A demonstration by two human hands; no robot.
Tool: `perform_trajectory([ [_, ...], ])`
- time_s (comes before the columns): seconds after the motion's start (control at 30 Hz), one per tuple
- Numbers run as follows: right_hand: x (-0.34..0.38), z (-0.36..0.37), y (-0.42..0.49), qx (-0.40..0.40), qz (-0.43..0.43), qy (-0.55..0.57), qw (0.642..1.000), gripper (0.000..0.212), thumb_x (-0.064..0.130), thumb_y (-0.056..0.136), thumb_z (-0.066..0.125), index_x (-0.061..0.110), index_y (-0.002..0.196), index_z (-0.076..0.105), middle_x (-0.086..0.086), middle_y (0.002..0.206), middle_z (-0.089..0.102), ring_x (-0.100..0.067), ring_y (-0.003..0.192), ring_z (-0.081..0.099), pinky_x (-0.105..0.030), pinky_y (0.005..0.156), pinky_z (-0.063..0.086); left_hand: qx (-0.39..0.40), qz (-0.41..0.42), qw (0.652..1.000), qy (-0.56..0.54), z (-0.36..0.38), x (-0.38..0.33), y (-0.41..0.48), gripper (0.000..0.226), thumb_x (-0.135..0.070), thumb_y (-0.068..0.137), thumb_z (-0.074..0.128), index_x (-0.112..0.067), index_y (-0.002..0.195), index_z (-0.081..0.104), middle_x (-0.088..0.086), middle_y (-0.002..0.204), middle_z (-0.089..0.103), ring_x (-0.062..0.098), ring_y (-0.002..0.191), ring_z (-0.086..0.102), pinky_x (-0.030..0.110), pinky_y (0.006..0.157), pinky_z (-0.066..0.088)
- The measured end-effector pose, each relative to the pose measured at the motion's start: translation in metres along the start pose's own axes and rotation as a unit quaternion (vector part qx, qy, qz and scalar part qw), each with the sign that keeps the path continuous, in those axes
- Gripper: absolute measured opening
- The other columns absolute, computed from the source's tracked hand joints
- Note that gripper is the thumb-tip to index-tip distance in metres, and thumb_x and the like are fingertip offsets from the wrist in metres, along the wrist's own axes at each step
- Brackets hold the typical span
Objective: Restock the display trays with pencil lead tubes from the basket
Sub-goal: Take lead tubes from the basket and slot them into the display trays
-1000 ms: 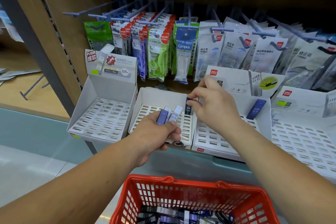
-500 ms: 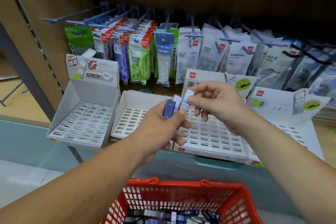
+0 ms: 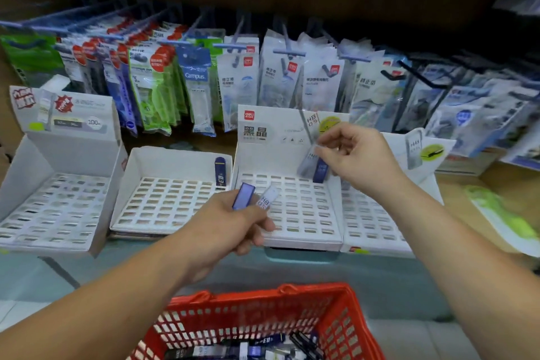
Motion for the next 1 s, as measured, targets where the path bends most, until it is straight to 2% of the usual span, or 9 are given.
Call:
perform_trajectory([
  [0.17,0.002,0.001,0.001,0.0,0.002,-0.062,0.998,0.014,0.008,0.086,0.078,0.02,0.085,0.073,0.013,0.078,0.068,0.006,0.057,0.053,-0.006,0.062,0.038,0.012,0.003,1.0,0.012,0.002,-0.004,-0.009,0.012,-0.028,0.106,0.057,-0.025,0.117,0.06,-0.004,0.102,0.079,0.025,0.069,0.075,0.024,0.043,0.032],
  [0.3,0.003,0.004,0.0,0.022,-0.011,-0.128,0.991,0.02,0.009,0.087,0.076,0.028,0.084,0.071,0.018,0.08,0.068,0.003,0.064,0.056,-0.028,0.074,0.052,0.006,0.01,1.0,0.015,0.003,-0.005,-0.008,0.014,-0.034,0.106,0.056,-0.029,0.119,0.059,-0.005,0.101,0.08,0.025,0.056,0.069,0.024,0.042,0.031],
  [0.43,0.01,0.011,-0.005,0.008,-0.053,-0.213,0.976,0.012,0.015,0.09,0.071,0.027,0.093,0.073,0.017,0.088,0.064,-0.016,0.087,0.063,-0.04,0.079,0.055,-0.006,0.027,0.999,0.016,0.002,-0.003,-0.005,0.013,-0.032,0.107,0.055,-0.026,0.117,0.061,0.0,0.097,0.08,0.02,0.046,0.052,0.025,0.042,0.034],
  [0.53,0.014,0.014,-0.005,0.007,-0.074,-0.314,0.947,0.009,0.024,0.093,0.068,0.025,0.098,0.075,0.012,0.098,0.051,-0.023,0.093,0.061,-0.035,0.072,0.047,-0.006,0.019,1.0,-0.007,0.001,-0.001,-0.004,0.013,-0.023,0.106,0.058,-0.016,0.114,0.064,0.006,0.096,0.079,0.019,0.057,0.061,0.028,0.046,0.038],
  [0.63,0.013,0.017,-0.005,0.041,-0.037,-0.358,0.932,0.016,0.032,0.097,0.063,0.029,0.107,0.075,0.011,0.099,0.044,-0.022,0.095,0.058,-0.035,0.072,0.046,0.006,0.014,1.0,-0.027,0.002,-0.001,-0.005,0.012,-0.013,0.106,0.056,-0.011,0.115,0.063,0.009,0.098,0.079,0.019,0.065,0.067,0.028,0.051,0.042],
  [0.7,0.016,0.014,-0.005,0.032,-0.037,-0.32,0.946,0.018,0.037,0.096,0.064,0.03,0.107,0.076,0.011,0.095,0.051,-0.016,0.093,0.058,-0.036,0.074,0.05,0.012,0.013,0.998,-0.053,0.002,-0.002,-0.006,0.013,-0.008,0.106,0.053,-0.01,0.116,0.062,0.011,0.1,0.079,0.02,0.069,0.07,0.028,0.053,0.044],
  [0.8,0.034,0.013,-0.005,0.052,-0.009,-0.078,0.996,0.016,0.035,0.09,0.077,0.023,0.1,0.08,0.007,0.087,0.071,-0.006,0.073,0.063,-0.032,0.067,0.052,0.021,0.02,0.995,-0.093,0.004,-0.006,-0.005,0.015,-0.007,0.107,0.052,-0.01,0.117,0.062,0.011,0.103,0.079,0.02,0.071,0.07,0.026,0.054,0.045],
  [0.9,0.052,0.021,-0.01,0.149,0.043,0.089,0.984,0.017,0.02,0.085,0.083,0.014,0.101,0.078,-0.003,0.078,0.075,-0.019,0.056,0.064,-0.027,0.043,0.043,0.03,0.028,0.993,-0.11,0.005,-0.009,-0.004,0.016,-0.01,0.107,0.052,-0.011,0.119,0.062,0.011,0.105,0.079,0.02,0.072,0.071,0.025,0.053,0.045],
  [1.0,0.054,0.026,-0.012,0.17,0.066,0.151,0.971,0.021,0.0,0.085,0.079,0.007,0.103,0.072,-0.008,0.073,0.072,-0.023,0.057,0.066,-0.028,0.041,0.044,0.04,0.039,0.993,-0.108,0.007,-0.01,-0.006,0.016,-0.014,0.107,0.054,-0.012,0.12,0.063,0.012,0.105,0.078,0.023,0.076,0.074,0.024,0.052,0.047],
])
Point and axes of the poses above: each hand's wrist, its own y-axis towards the middle knuckle, its own z-axis out of the palm, x = y × z, the point moved 2 cm from there along y, towards the middle knuckle
